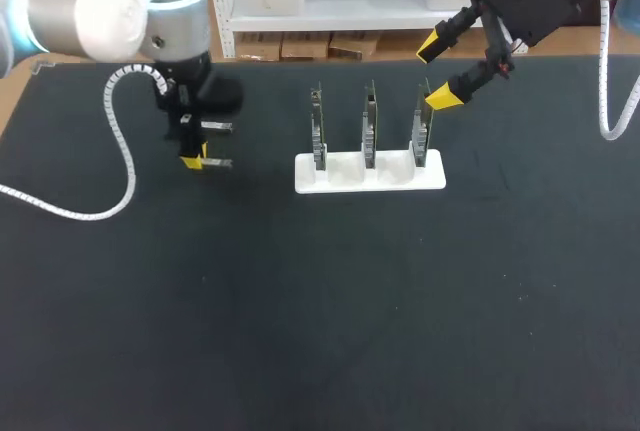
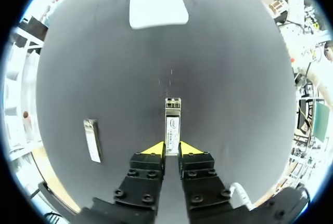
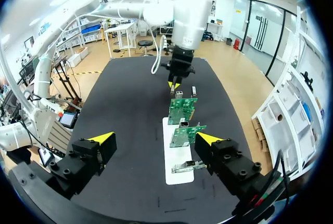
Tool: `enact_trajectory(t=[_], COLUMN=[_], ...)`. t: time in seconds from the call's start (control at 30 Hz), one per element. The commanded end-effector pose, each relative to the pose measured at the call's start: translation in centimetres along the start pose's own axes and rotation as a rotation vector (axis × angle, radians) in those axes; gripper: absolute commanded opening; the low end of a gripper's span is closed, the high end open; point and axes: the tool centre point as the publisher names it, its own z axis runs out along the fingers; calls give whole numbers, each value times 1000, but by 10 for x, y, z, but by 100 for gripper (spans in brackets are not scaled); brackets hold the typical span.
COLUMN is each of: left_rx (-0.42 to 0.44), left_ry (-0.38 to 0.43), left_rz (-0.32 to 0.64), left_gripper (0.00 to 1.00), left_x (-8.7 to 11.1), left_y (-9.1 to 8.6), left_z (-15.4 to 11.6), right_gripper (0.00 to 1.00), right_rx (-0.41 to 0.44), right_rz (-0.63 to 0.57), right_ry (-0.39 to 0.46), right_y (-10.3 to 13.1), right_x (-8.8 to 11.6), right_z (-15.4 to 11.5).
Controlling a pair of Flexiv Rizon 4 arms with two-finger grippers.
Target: Pick up the optical module with the left hand, and insert it into the network port with the right hand.
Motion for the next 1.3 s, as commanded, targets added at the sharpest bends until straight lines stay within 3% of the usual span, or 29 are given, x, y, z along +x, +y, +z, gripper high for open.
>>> enact_trajectory(t=[0.03, 0.43, 0.57, 0.77, 1.3], left_rx=[-29, -104, -163, -266, -252], left_ry=[-65, -399, -453, -450, -434], left_rz=[0, -18, -19, -11, 17], left_gripper=[0, 0, 0, 0, 0], left_x=[-4, -21, -23, -23, -18], left_y=[-14, -30, -32, -34, -34], left_z=[-17, -67, -79, -92, -98], right_gripper=[100, 100, 100, 100, 100], right_rx=[-2, -2, -2, -2, -2], right_rz=[-1, -1, -1, -1, -1], right_ry=[-2, -2, -2, -2, -2], right_y=[-1, -1, -1, -1, -1], right_x=[0, 0, 0, 0, 0], right_z=[0, 0, 0, 0, 0])
